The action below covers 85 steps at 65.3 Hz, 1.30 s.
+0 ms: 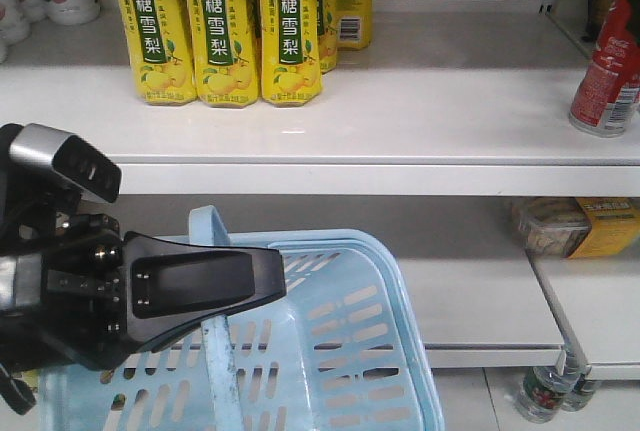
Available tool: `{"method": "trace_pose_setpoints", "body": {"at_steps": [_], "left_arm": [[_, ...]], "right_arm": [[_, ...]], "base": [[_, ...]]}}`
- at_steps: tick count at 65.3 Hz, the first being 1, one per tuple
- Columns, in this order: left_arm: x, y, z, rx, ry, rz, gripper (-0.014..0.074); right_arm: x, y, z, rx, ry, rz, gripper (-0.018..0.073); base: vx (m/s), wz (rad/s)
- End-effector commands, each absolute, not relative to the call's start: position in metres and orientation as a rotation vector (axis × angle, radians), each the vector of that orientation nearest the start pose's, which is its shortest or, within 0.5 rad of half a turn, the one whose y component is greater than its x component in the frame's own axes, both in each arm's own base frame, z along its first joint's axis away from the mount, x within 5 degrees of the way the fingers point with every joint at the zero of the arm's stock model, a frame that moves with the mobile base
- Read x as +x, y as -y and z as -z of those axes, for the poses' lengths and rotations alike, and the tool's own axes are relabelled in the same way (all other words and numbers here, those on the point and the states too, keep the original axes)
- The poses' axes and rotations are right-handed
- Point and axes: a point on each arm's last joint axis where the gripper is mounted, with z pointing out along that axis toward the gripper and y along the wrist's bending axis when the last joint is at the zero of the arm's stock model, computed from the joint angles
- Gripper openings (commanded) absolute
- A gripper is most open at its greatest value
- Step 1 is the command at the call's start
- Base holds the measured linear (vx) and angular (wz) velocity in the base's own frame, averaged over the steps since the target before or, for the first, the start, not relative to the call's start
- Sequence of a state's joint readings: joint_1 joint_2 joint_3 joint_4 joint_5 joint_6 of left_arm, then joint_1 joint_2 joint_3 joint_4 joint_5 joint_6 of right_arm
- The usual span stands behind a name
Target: Place coke in basket with both arms
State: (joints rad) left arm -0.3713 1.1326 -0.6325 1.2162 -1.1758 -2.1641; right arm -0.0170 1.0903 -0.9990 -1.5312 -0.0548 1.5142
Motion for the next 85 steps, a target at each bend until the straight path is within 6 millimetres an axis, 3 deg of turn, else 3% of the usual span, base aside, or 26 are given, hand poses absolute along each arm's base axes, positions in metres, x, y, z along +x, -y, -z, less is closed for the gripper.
{"method": "trace_pose_setpoints", "body": {"at_steps": [1,10,16,25,35,50,56,70,85], "left_arm": [[0.142,0.142,-0.354,0.401,-1.584,2.179,-0.0006],[0.142,0.142,-0.354,0.401,-1.584,2.179,-0.0006],[0.142,0.142,-0.354,0.401,-1.584,2.179,-0.0006],[0.142,0.142,-0.354,0.401,-1.584,2.179,-0.0006],[0.142,0.142,-0.354,0.401,-1.584,2.179,-0.0006],[0.142,0.142,-0.354,0.401,-1.584,2.179,-0.0006],[0.142,0.142,-0.354,0.401,-1.584,2.179,-0.0006],[0.142,0.142,-0.354,0.402,-1.585,2.178,-0.0006],[0.142,0.142,-0.354,0.401,-1.584,2.179,-0.0006]], "right_arm": [[0.255,0.001,-0.432,-0.039,-1.525,0.009,0.0591],[0.273,0.001,-0.437,-0.043,-1.523,0.002,0.0580],[0.276,0.001,-0.439,-0.039,-1.520,-0.012,0.0520],[0.275,0.001,-0.440,-0.010,-1.519,-0.033,0.0307],[0.267,-0.004,-0.446,-0.057,-1.494,-0.075,-0.0018],[0.219,-0.026,-0.474,-0.225,-1.384,-0.263,-0.0006],[0.196,-0.035,-0.476,-0.287,-1.398,-0.374,-0.0005],[0.162,-0.056,-0.447,-0.411,-1.522,-0.668,-0.0003],[0.153,-0.067,-0.407,-0.483,-1.637,-0.861,-0.0004]], "base": [[0.00,0.00],[0.00,0.00],[0.00,0.00],[0.00,0.00],[0.00,0.00],[0.00,0.00],[0.00,0.00],[0.00,0.00],[0.00,0.00]]}}
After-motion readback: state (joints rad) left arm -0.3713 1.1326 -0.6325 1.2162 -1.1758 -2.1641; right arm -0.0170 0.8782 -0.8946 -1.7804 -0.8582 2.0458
